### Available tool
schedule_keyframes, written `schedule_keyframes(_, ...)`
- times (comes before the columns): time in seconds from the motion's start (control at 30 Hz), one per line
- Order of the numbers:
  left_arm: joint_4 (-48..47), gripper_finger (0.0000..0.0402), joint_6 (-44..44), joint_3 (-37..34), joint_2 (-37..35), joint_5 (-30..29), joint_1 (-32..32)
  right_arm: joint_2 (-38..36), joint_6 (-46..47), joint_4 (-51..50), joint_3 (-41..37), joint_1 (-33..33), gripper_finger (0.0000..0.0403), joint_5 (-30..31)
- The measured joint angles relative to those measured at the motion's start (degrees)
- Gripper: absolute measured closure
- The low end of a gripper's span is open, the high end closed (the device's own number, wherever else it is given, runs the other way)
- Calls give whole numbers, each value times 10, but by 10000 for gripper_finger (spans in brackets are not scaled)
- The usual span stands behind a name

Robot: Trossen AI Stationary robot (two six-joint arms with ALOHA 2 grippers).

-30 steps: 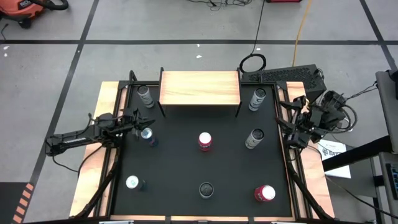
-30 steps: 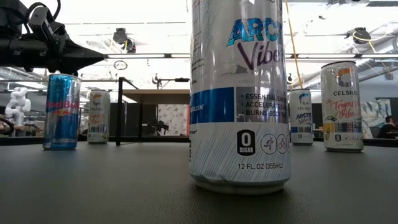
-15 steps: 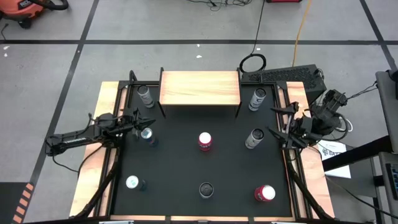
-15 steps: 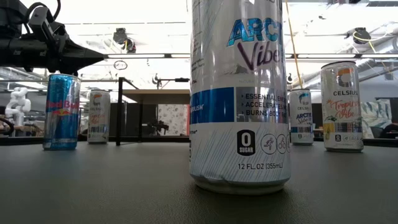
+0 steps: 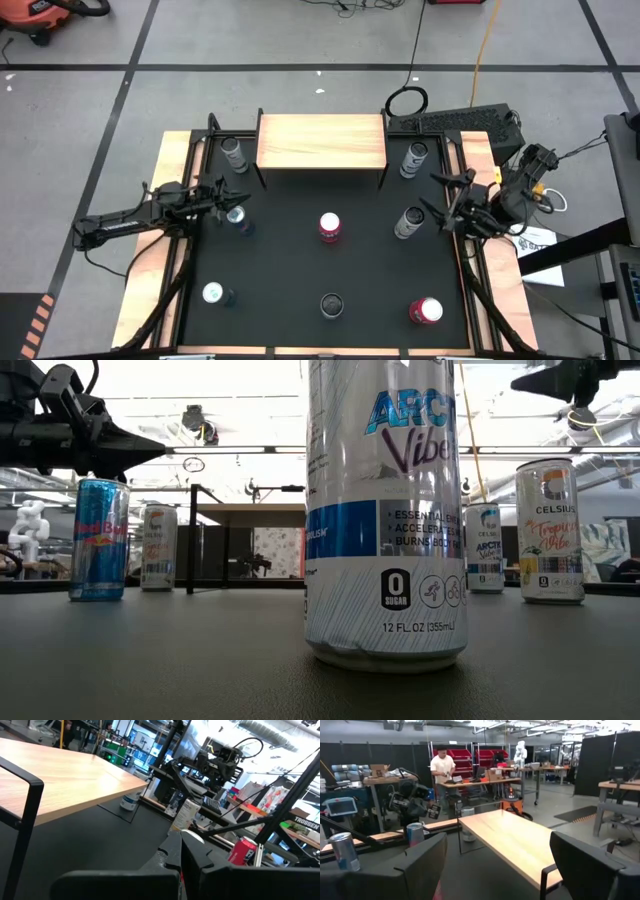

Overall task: Place canned beverage on shelf
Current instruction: Put the bottom white-yellow soda can on the shelf

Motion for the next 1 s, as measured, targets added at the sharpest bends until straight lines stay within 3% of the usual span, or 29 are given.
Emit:
schedule_keyframes(0.2, 0, 401, 0, 0, 0, 0, 0, 2, 64, -21, 0, 0, 71, -3)
schedule_keyframes(0.33, 0, 401, 0, 0, 0, 3, 0, 5, 66, -21, 7, 0, 71, -36)
schedule_keyframes(0.63, 1, 401, 6, 0, 0, 6, 0, 66, -6, -71, 145, 0, 71, -55)
schedule_keyframes(0.87, 2, 401, 20, 0, 0, 6, 0, 79, 57, -269, 271, 0, 71, -216)
schedule_keyframes(1.0, 2, 401, 19, 0, 0, 6, 0, 79, 83, -329, 314, 0, 71, -317)
